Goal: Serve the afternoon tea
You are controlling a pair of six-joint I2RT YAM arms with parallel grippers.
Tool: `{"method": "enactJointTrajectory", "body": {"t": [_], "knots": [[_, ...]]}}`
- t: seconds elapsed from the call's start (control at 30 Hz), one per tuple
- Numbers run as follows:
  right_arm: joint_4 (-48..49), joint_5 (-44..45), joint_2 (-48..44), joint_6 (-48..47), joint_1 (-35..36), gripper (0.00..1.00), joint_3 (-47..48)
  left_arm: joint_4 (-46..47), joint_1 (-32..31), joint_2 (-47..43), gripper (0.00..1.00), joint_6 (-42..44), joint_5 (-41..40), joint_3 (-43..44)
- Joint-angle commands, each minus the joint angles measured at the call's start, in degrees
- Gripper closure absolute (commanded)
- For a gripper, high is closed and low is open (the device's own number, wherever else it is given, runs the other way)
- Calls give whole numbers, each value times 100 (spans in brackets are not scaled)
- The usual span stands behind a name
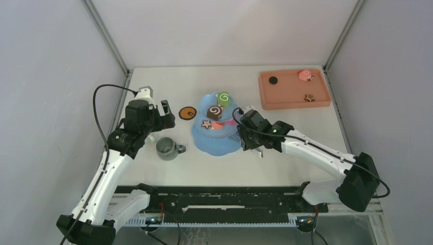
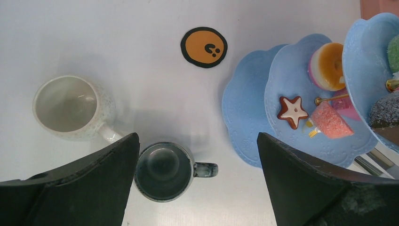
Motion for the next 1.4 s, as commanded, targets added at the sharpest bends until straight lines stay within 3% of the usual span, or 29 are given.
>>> {"method": "enactJointTrajectory", "body": {"t": [0.0, 0.1, 0.33, 0.4, 0.6, 0.83, 0.97, 1.1, 1.37], "knots": [[-359, 251, -756, 66, 59, 50, 81, 181, 47, -3, 0, 48, 22, 75], [-616, 294, -1100, 193, 66, 53, -8, 211, 48, 12, 0, 35, 61, 82], [-1339, 800, -1901, 209, -314, 92, -57, 279, 48, 94, 0, 12, 158, 88], [-1507, 920, -2161, 185, -626, 97, 6, 284, 53, 130, 0, 13, 185, 93], [-1476, 995, -2282, -41, -2232, 95, 546, 356, 51, 257, 0, 48, 199, 138], [-185, 304, -1340, -282, -4452, 86, 973, 421, 46, 497, 0, 108, 191, 261], [224, 263, -244, -307, -4862, 69, 1663, 443, 46, 663, 0, 149, 167, 359], [659, 219, 714, -288, -5050, 65, 2237, 467, 61, 816, 0, 161, 83, 473], [548, 222, 2596, -347, -5087, 60, 3835, 574, 103, 808, 0, 204, -238, 467]]}}
